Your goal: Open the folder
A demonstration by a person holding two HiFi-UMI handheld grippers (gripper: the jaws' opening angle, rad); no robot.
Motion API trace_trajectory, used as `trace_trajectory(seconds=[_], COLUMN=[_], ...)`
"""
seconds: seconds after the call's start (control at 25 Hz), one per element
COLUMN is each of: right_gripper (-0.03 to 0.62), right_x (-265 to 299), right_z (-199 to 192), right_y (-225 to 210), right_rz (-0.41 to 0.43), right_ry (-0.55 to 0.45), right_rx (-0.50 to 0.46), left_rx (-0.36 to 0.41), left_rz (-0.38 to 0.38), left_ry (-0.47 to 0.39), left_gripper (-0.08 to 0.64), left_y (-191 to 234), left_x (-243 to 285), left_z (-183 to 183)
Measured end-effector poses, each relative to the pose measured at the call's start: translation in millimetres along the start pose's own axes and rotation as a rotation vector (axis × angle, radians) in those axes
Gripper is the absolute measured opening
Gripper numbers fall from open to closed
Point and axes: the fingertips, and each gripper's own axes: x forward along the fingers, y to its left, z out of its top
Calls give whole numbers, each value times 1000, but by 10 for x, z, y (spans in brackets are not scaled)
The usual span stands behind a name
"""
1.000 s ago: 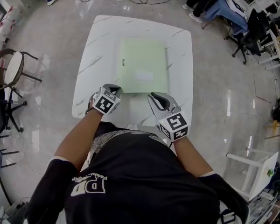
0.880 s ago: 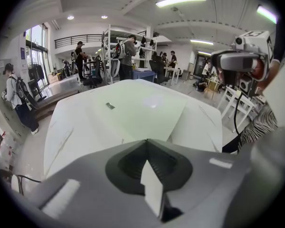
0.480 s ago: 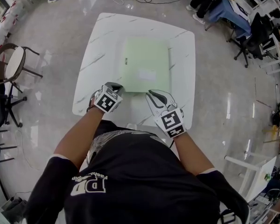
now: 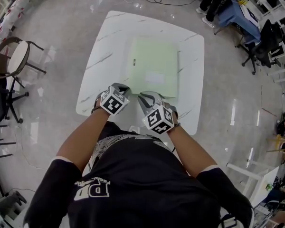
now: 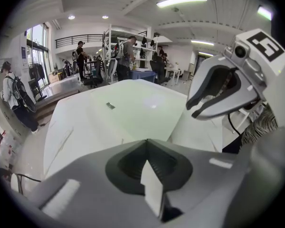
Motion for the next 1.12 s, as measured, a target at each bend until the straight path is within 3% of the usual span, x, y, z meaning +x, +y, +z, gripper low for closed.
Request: trace_trajectory(seconds=[0.8,1.12], right_gripper=[34,55], right_x=[652,709], right_z=[-198,-172], right_y=[205,170], right_rz=[-21,-72], right_ry=[185,205], right_rx=[-370,-426], left_rx=[-16,-14], left_rz=[-17,-25], left_ry=[-15,-17], left_gripper=[57,57], left_y=[8,12], left_x=[9,-1], left_z=[-17,-28])
